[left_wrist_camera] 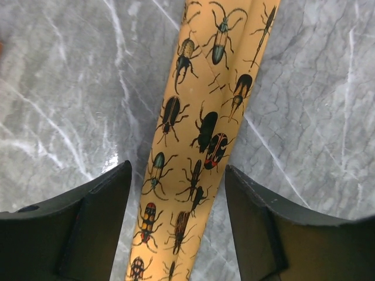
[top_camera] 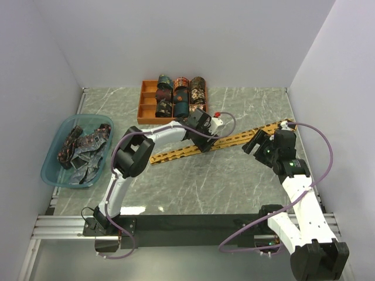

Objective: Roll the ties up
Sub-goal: Roll the tie

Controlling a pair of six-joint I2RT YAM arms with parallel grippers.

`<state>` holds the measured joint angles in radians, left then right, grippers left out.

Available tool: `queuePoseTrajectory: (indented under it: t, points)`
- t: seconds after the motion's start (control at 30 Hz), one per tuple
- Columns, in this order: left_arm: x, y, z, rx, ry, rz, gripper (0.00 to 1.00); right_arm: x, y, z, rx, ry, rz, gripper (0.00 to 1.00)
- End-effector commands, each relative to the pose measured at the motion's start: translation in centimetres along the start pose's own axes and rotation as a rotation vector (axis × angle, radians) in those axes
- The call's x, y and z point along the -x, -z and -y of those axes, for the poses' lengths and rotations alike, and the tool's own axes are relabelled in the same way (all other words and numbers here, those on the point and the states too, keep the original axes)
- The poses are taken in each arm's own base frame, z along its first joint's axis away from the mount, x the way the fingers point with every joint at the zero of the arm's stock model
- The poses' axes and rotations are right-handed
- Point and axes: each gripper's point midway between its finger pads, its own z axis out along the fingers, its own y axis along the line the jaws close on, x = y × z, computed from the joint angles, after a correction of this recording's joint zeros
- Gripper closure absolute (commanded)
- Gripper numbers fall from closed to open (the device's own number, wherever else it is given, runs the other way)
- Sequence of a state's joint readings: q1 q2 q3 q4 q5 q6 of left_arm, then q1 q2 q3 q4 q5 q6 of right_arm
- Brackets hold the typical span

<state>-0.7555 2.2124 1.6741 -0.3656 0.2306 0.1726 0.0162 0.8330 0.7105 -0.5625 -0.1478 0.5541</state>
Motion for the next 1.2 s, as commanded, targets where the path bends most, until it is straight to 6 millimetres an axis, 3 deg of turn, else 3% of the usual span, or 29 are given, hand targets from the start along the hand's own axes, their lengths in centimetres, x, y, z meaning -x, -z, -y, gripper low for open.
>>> queuePoseTrajectory:
  t: [0.0,0.13,0.43,0.8,1.0,1.17]
  points:
    - [1.1,-0.3,0.4,-0.01,-0.048,0.022,0.31,0.3,0.0,-0.6,0.029,-0.002,0.017,0.11]
    - [0.8,-0.6,0.9,-0.002,-0.065,0.008,0.35,0.3,-0.3,-0.7,0.037,-0.008,0.011,0.11]
    - [-1.8,-0.9,1.2,0.051,-0.066,-0.038,0.44,0.2,-0.9,-1.0,0.046,-0.007,-0.007,0.11]
    - [-0.1,1.0,1.1,0.084,-0.085,0.01,0.53,0.7,-1.3,-1.1,0.045,0.004,-0.004,0.12]
    - [0.4,2.6,1.6,0.091,-0.084,0.044,0.43,1.3,-1.2,-1.1,0.034,0.025,0.017,0.12]
    - [2.4,5.6,2.3,0.094,-0.058,0.125,0.3,2.1,-1.3,-2.0,0.068,0.046,0.027,0.13]
